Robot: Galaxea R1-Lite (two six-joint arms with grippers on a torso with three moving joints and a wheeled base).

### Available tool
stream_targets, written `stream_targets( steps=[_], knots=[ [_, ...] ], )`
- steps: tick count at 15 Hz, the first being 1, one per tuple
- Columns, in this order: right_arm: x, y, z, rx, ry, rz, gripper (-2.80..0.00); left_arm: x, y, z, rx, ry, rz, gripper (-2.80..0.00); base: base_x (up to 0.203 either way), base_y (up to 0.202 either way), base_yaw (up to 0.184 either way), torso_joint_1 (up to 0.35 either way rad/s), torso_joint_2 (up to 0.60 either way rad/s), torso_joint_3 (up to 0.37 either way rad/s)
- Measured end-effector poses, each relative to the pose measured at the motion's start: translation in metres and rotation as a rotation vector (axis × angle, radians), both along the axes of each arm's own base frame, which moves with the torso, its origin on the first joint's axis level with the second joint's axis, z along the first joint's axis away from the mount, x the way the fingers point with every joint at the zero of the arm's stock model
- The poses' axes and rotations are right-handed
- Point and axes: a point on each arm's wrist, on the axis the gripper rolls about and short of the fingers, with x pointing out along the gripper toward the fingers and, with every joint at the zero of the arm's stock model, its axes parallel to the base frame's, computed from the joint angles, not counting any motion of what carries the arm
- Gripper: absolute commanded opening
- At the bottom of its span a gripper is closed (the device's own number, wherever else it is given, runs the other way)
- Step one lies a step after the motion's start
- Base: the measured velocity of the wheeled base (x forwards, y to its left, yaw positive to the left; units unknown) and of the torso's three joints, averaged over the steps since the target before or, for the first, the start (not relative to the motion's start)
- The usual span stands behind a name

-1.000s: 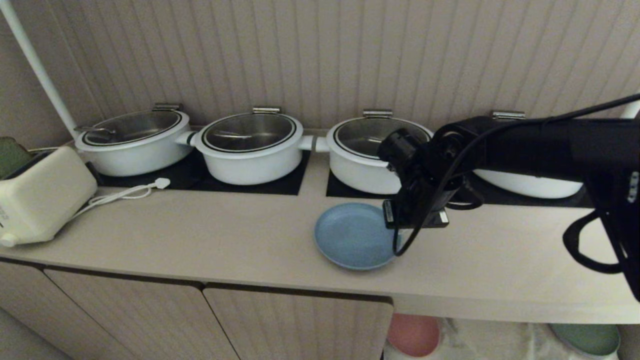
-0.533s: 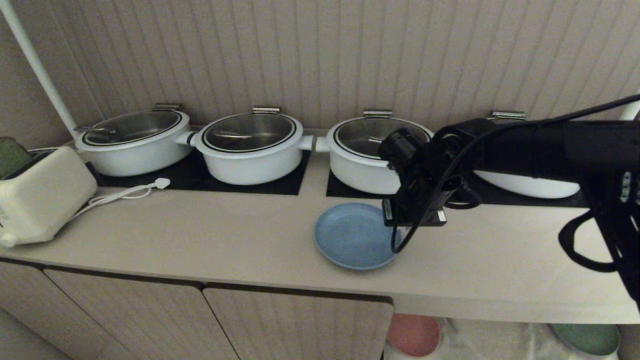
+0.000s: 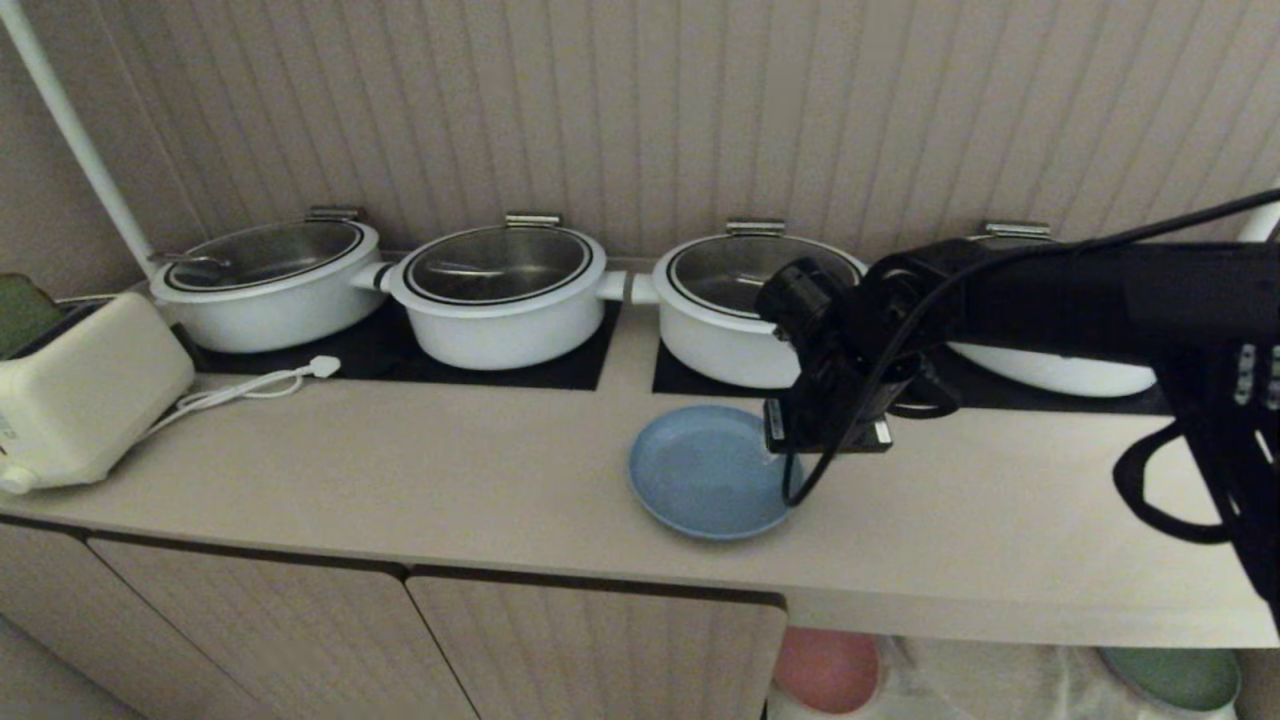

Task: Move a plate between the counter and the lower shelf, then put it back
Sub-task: Pick up the plate

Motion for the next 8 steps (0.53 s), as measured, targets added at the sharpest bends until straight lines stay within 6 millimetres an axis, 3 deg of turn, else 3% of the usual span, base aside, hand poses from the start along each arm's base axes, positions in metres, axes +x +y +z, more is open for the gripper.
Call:
stream_targets(
  steps=[8],
  knots=[
    [0.011,0.0,-0.012,0.009,-0.011,-0.016,0.0,0.0,0.0,0.0,0.0,0.0,0.0,-2.8,0.0,0.0,0.0,0.0,0.0,0.0]
  ],
)
